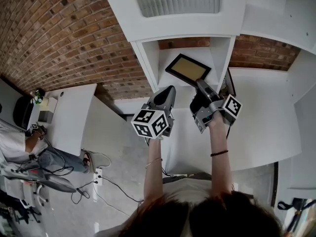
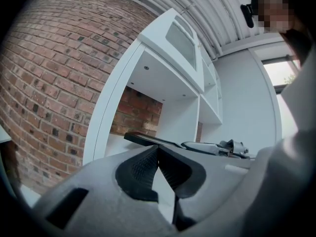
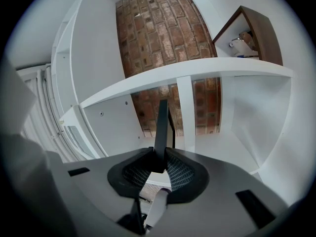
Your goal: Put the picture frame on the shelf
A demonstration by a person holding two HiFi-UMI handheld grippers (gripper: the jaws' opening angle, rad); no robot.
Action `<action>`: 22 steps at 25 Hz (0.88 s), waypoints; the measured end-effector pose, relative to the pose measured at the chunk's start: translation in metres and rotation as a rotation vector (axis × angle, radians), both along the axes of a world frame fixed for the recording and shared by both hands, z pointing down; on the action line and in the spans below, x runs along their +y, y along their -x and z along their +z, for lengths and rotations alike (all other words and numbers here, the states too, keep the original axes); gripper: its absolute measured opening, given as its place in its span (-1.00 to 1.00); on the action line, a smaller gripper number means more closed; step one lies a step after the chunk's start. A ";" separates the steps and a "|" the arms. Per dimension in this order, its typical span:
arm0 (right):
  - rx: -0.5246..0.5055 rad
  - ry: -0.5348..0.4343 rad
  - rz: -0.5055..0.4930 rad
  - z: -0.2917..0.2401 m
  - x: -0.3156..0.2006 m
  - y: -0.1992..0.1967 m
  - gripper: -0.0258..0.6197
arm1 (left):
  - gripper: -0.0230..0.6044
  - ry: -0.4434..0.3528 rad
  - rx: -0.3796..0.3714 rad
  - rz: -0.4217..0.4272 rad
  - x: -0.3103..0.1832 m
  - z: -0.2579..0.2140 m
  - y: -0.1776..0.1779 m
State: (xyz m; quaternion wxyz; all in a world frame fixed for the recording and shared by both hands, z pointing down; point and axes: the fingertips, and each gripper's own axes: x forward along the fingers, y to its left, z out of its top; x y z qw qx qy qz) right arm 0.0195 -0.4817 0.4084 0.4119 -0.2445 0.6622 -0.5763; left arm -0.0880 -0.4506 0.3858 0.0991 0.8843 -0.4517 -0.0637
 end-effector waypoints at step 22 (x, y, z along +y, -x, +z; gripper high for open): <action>-0.007 0.051 -0.011 0.015 -0.006 0.003 -0.69 | -0.89 0.029 -0.013 0.007 -0.008 0.011 -0.003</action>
